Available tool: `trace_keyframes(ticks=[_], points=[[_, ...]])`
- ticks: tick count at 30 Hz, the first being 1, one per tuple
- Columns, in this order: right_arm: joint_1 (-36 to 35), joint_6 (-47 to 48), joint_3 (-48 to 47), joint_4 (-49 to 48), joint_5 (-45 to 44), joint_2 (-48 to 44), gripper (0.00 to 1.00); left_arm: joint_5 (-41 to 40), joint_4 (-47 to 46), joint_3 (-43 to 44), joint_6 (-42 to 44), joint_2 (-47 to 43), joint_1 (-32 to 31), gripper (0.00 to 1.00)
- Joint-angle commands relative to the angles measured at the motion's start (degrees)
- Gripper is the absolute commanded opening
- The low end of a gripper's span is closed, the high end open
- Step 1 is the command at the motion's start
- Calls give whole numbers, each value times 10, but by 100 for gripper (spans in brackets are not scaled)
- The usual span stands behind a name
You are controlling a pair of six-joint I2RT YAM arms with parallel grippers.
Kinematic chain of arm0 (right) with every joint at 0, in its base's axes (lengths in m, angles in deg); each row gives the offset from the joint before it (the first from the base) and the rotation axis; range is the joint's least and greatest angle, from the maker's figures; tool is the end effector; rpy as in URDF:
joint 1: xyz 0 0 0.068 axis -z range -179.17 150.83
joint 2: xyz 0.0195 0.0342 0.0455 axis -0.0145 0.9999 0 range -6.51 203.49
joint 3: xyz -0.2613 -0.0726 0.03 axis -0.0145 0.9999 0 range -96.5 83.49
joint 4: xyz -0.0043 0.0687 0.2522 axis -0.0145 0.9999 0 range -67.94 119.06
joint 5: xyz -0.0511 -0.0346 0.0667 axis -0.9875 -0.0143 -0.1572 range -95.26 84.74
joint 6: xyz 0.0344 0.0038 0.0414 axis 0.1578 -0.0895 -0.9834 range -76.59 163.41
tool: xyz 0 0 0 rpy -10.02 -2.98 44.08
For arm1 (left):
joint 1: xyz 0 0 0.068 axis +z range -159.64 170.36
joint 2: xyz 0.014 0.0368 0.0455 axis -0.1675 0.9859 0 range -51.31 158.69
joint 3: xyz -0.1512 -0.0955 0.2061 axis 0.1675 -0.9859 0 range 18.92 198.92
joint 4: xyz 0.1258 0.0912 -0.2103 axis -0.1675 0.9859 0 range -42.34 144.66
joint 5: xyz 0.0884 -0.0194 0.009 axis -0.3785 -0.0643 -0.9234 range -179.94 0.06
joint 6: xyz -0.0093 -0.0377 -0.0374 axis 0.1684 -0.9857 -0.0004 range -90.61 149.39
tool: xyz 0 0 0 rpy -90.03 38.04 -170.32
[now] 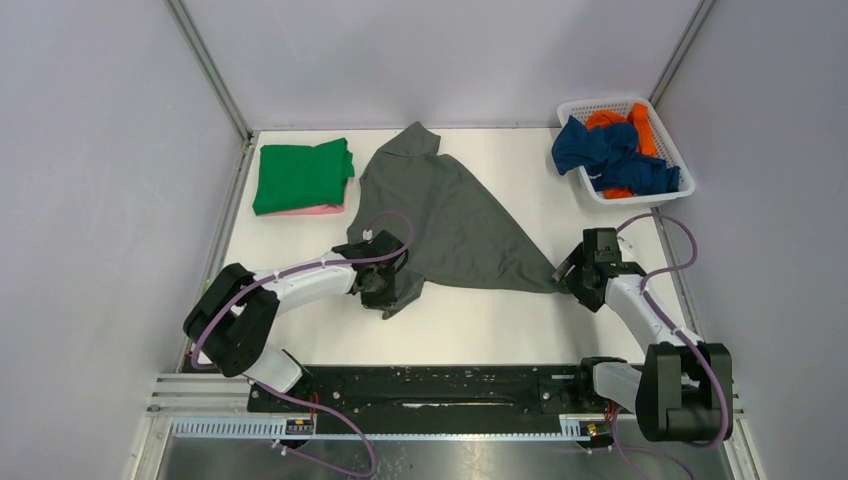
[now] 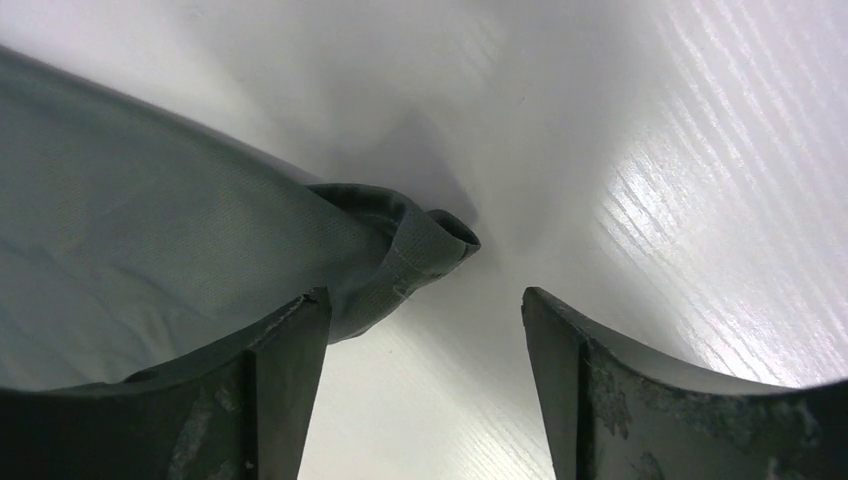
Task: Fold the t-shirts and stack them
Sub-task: Flatten out the tshirt
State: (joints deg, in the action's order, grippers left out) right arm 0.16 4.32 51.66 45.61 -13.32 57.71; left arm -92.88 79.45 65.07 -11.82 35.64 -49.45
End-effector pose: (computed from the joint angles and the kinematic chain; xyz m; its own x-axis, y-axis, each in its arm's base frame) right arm 0.2054 -0.0025 0.1802 -0.6008 0.6172 -0.5080 0.5742 0.7753 0.2630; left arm 0.2035 -0.1672 0.1579 -0.9649 -0.0522 -0.2573 -0.0107 0.9870 -0.1602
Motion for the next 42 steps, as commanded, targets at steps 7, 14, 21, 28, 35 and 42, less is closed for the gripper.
trace_keyframes(ticks=[7,14,21,28,35,42], points=[[3,-34,9,-56,20,84,62,-56,19,-16,-11,-40,2,0],[3,-30,13,-70,26,78,7,-83,41,4,-18,-52,6,0],[3,22,-45,1,40,-81,0,-257,126,124,-17,-162,6,0],[2,73,-207,123,78,-207,0,-321,46,285,193,-291,4,0],[3,101,-369,154,128,-271,0,-156,-60,379,379,-399,3,0],[3,98,-487,145,161,-330,0,73,-53,460,466,-465,3,0]])
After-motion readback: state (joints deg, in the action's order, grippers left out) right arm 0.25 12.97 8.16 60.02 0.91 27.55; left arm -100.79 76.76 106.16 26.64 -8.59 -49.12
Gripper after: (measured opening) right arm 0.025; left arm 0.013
